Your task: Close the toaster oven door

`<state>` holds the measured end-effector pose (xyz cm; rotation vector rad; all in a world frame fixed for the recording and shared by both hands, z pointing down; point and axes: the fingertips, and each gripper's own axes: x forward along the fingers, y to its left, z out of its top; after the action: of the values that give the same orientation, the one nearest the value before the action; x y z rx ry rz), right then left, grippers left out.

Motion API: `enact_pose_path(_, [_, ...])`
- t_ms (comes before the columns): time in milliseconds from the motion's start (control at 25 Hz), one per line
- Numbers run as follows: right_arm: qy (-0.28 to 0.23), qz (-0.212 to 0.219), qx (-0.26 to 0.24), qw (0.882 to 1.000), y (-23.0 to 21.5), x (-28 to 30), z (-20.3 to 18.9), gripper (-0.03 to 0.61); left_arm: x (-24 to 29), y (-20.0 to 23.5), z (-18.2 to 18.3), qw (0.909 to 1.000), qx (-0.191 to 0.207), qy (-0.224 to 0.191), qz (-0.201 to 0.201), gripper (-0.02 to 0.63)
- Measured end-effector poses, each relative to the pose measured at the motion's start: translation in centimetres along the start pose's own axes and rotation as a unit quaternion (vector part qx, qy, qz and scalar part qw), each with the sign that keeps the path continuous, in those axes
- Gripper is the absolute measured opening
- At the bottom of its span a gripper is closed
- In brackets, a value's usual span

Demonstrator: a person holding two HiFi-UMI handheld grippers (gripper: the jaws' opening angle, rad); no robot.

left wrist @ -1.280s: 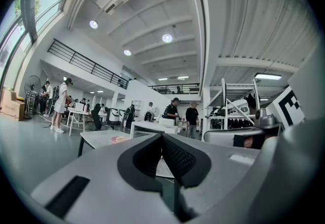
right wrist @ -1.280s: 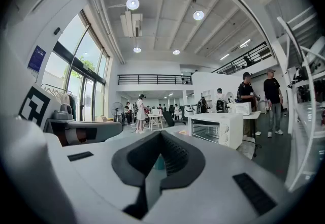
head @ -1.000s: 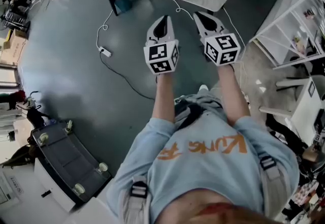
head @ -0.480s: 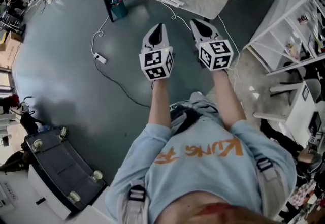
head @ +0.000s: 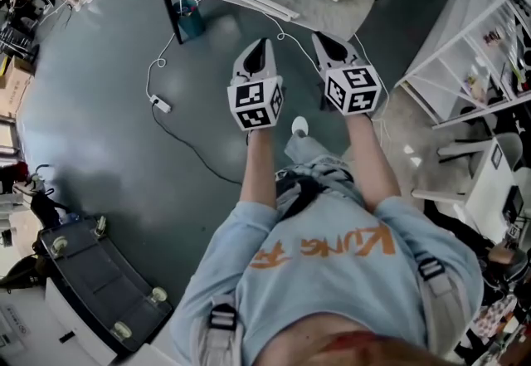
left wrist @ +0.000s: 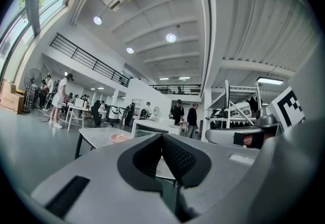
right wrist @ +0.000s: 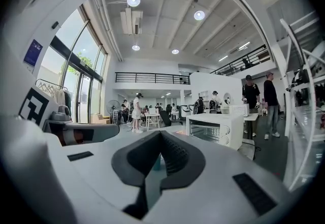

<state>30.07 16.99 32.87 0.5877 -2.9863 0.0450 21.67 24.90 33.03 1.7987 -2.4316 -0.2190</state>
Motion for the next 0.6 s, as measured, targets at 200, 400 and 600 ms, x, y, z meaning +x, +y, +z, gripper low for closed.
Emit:
enact_pose_path(200, [0.000, 0.002, 0.011, 1.000, -2.2, 3.4, -0.7, -0.003, 3.9, 1.3, -0.1, 0.9999, 0.011, 0.007, -0.003, 0.002])
enact_pose_path(400, [0.000, -0.011, 0.034, 0.999, -6.1, 10.0, -1.6, -0.003, 10.0, 4.6, -1.2, 0.9995, 0.019, 0.026, -0.002, 0.002])
enact_pose_path(600, [0.035, -0.005, 0.044, 0.998, -9.3, 18.0, -4.3, -0.003, 17.1, 9.2, -4.1, 0.9981, -0.009, 0.060, 0.017, 0.002])
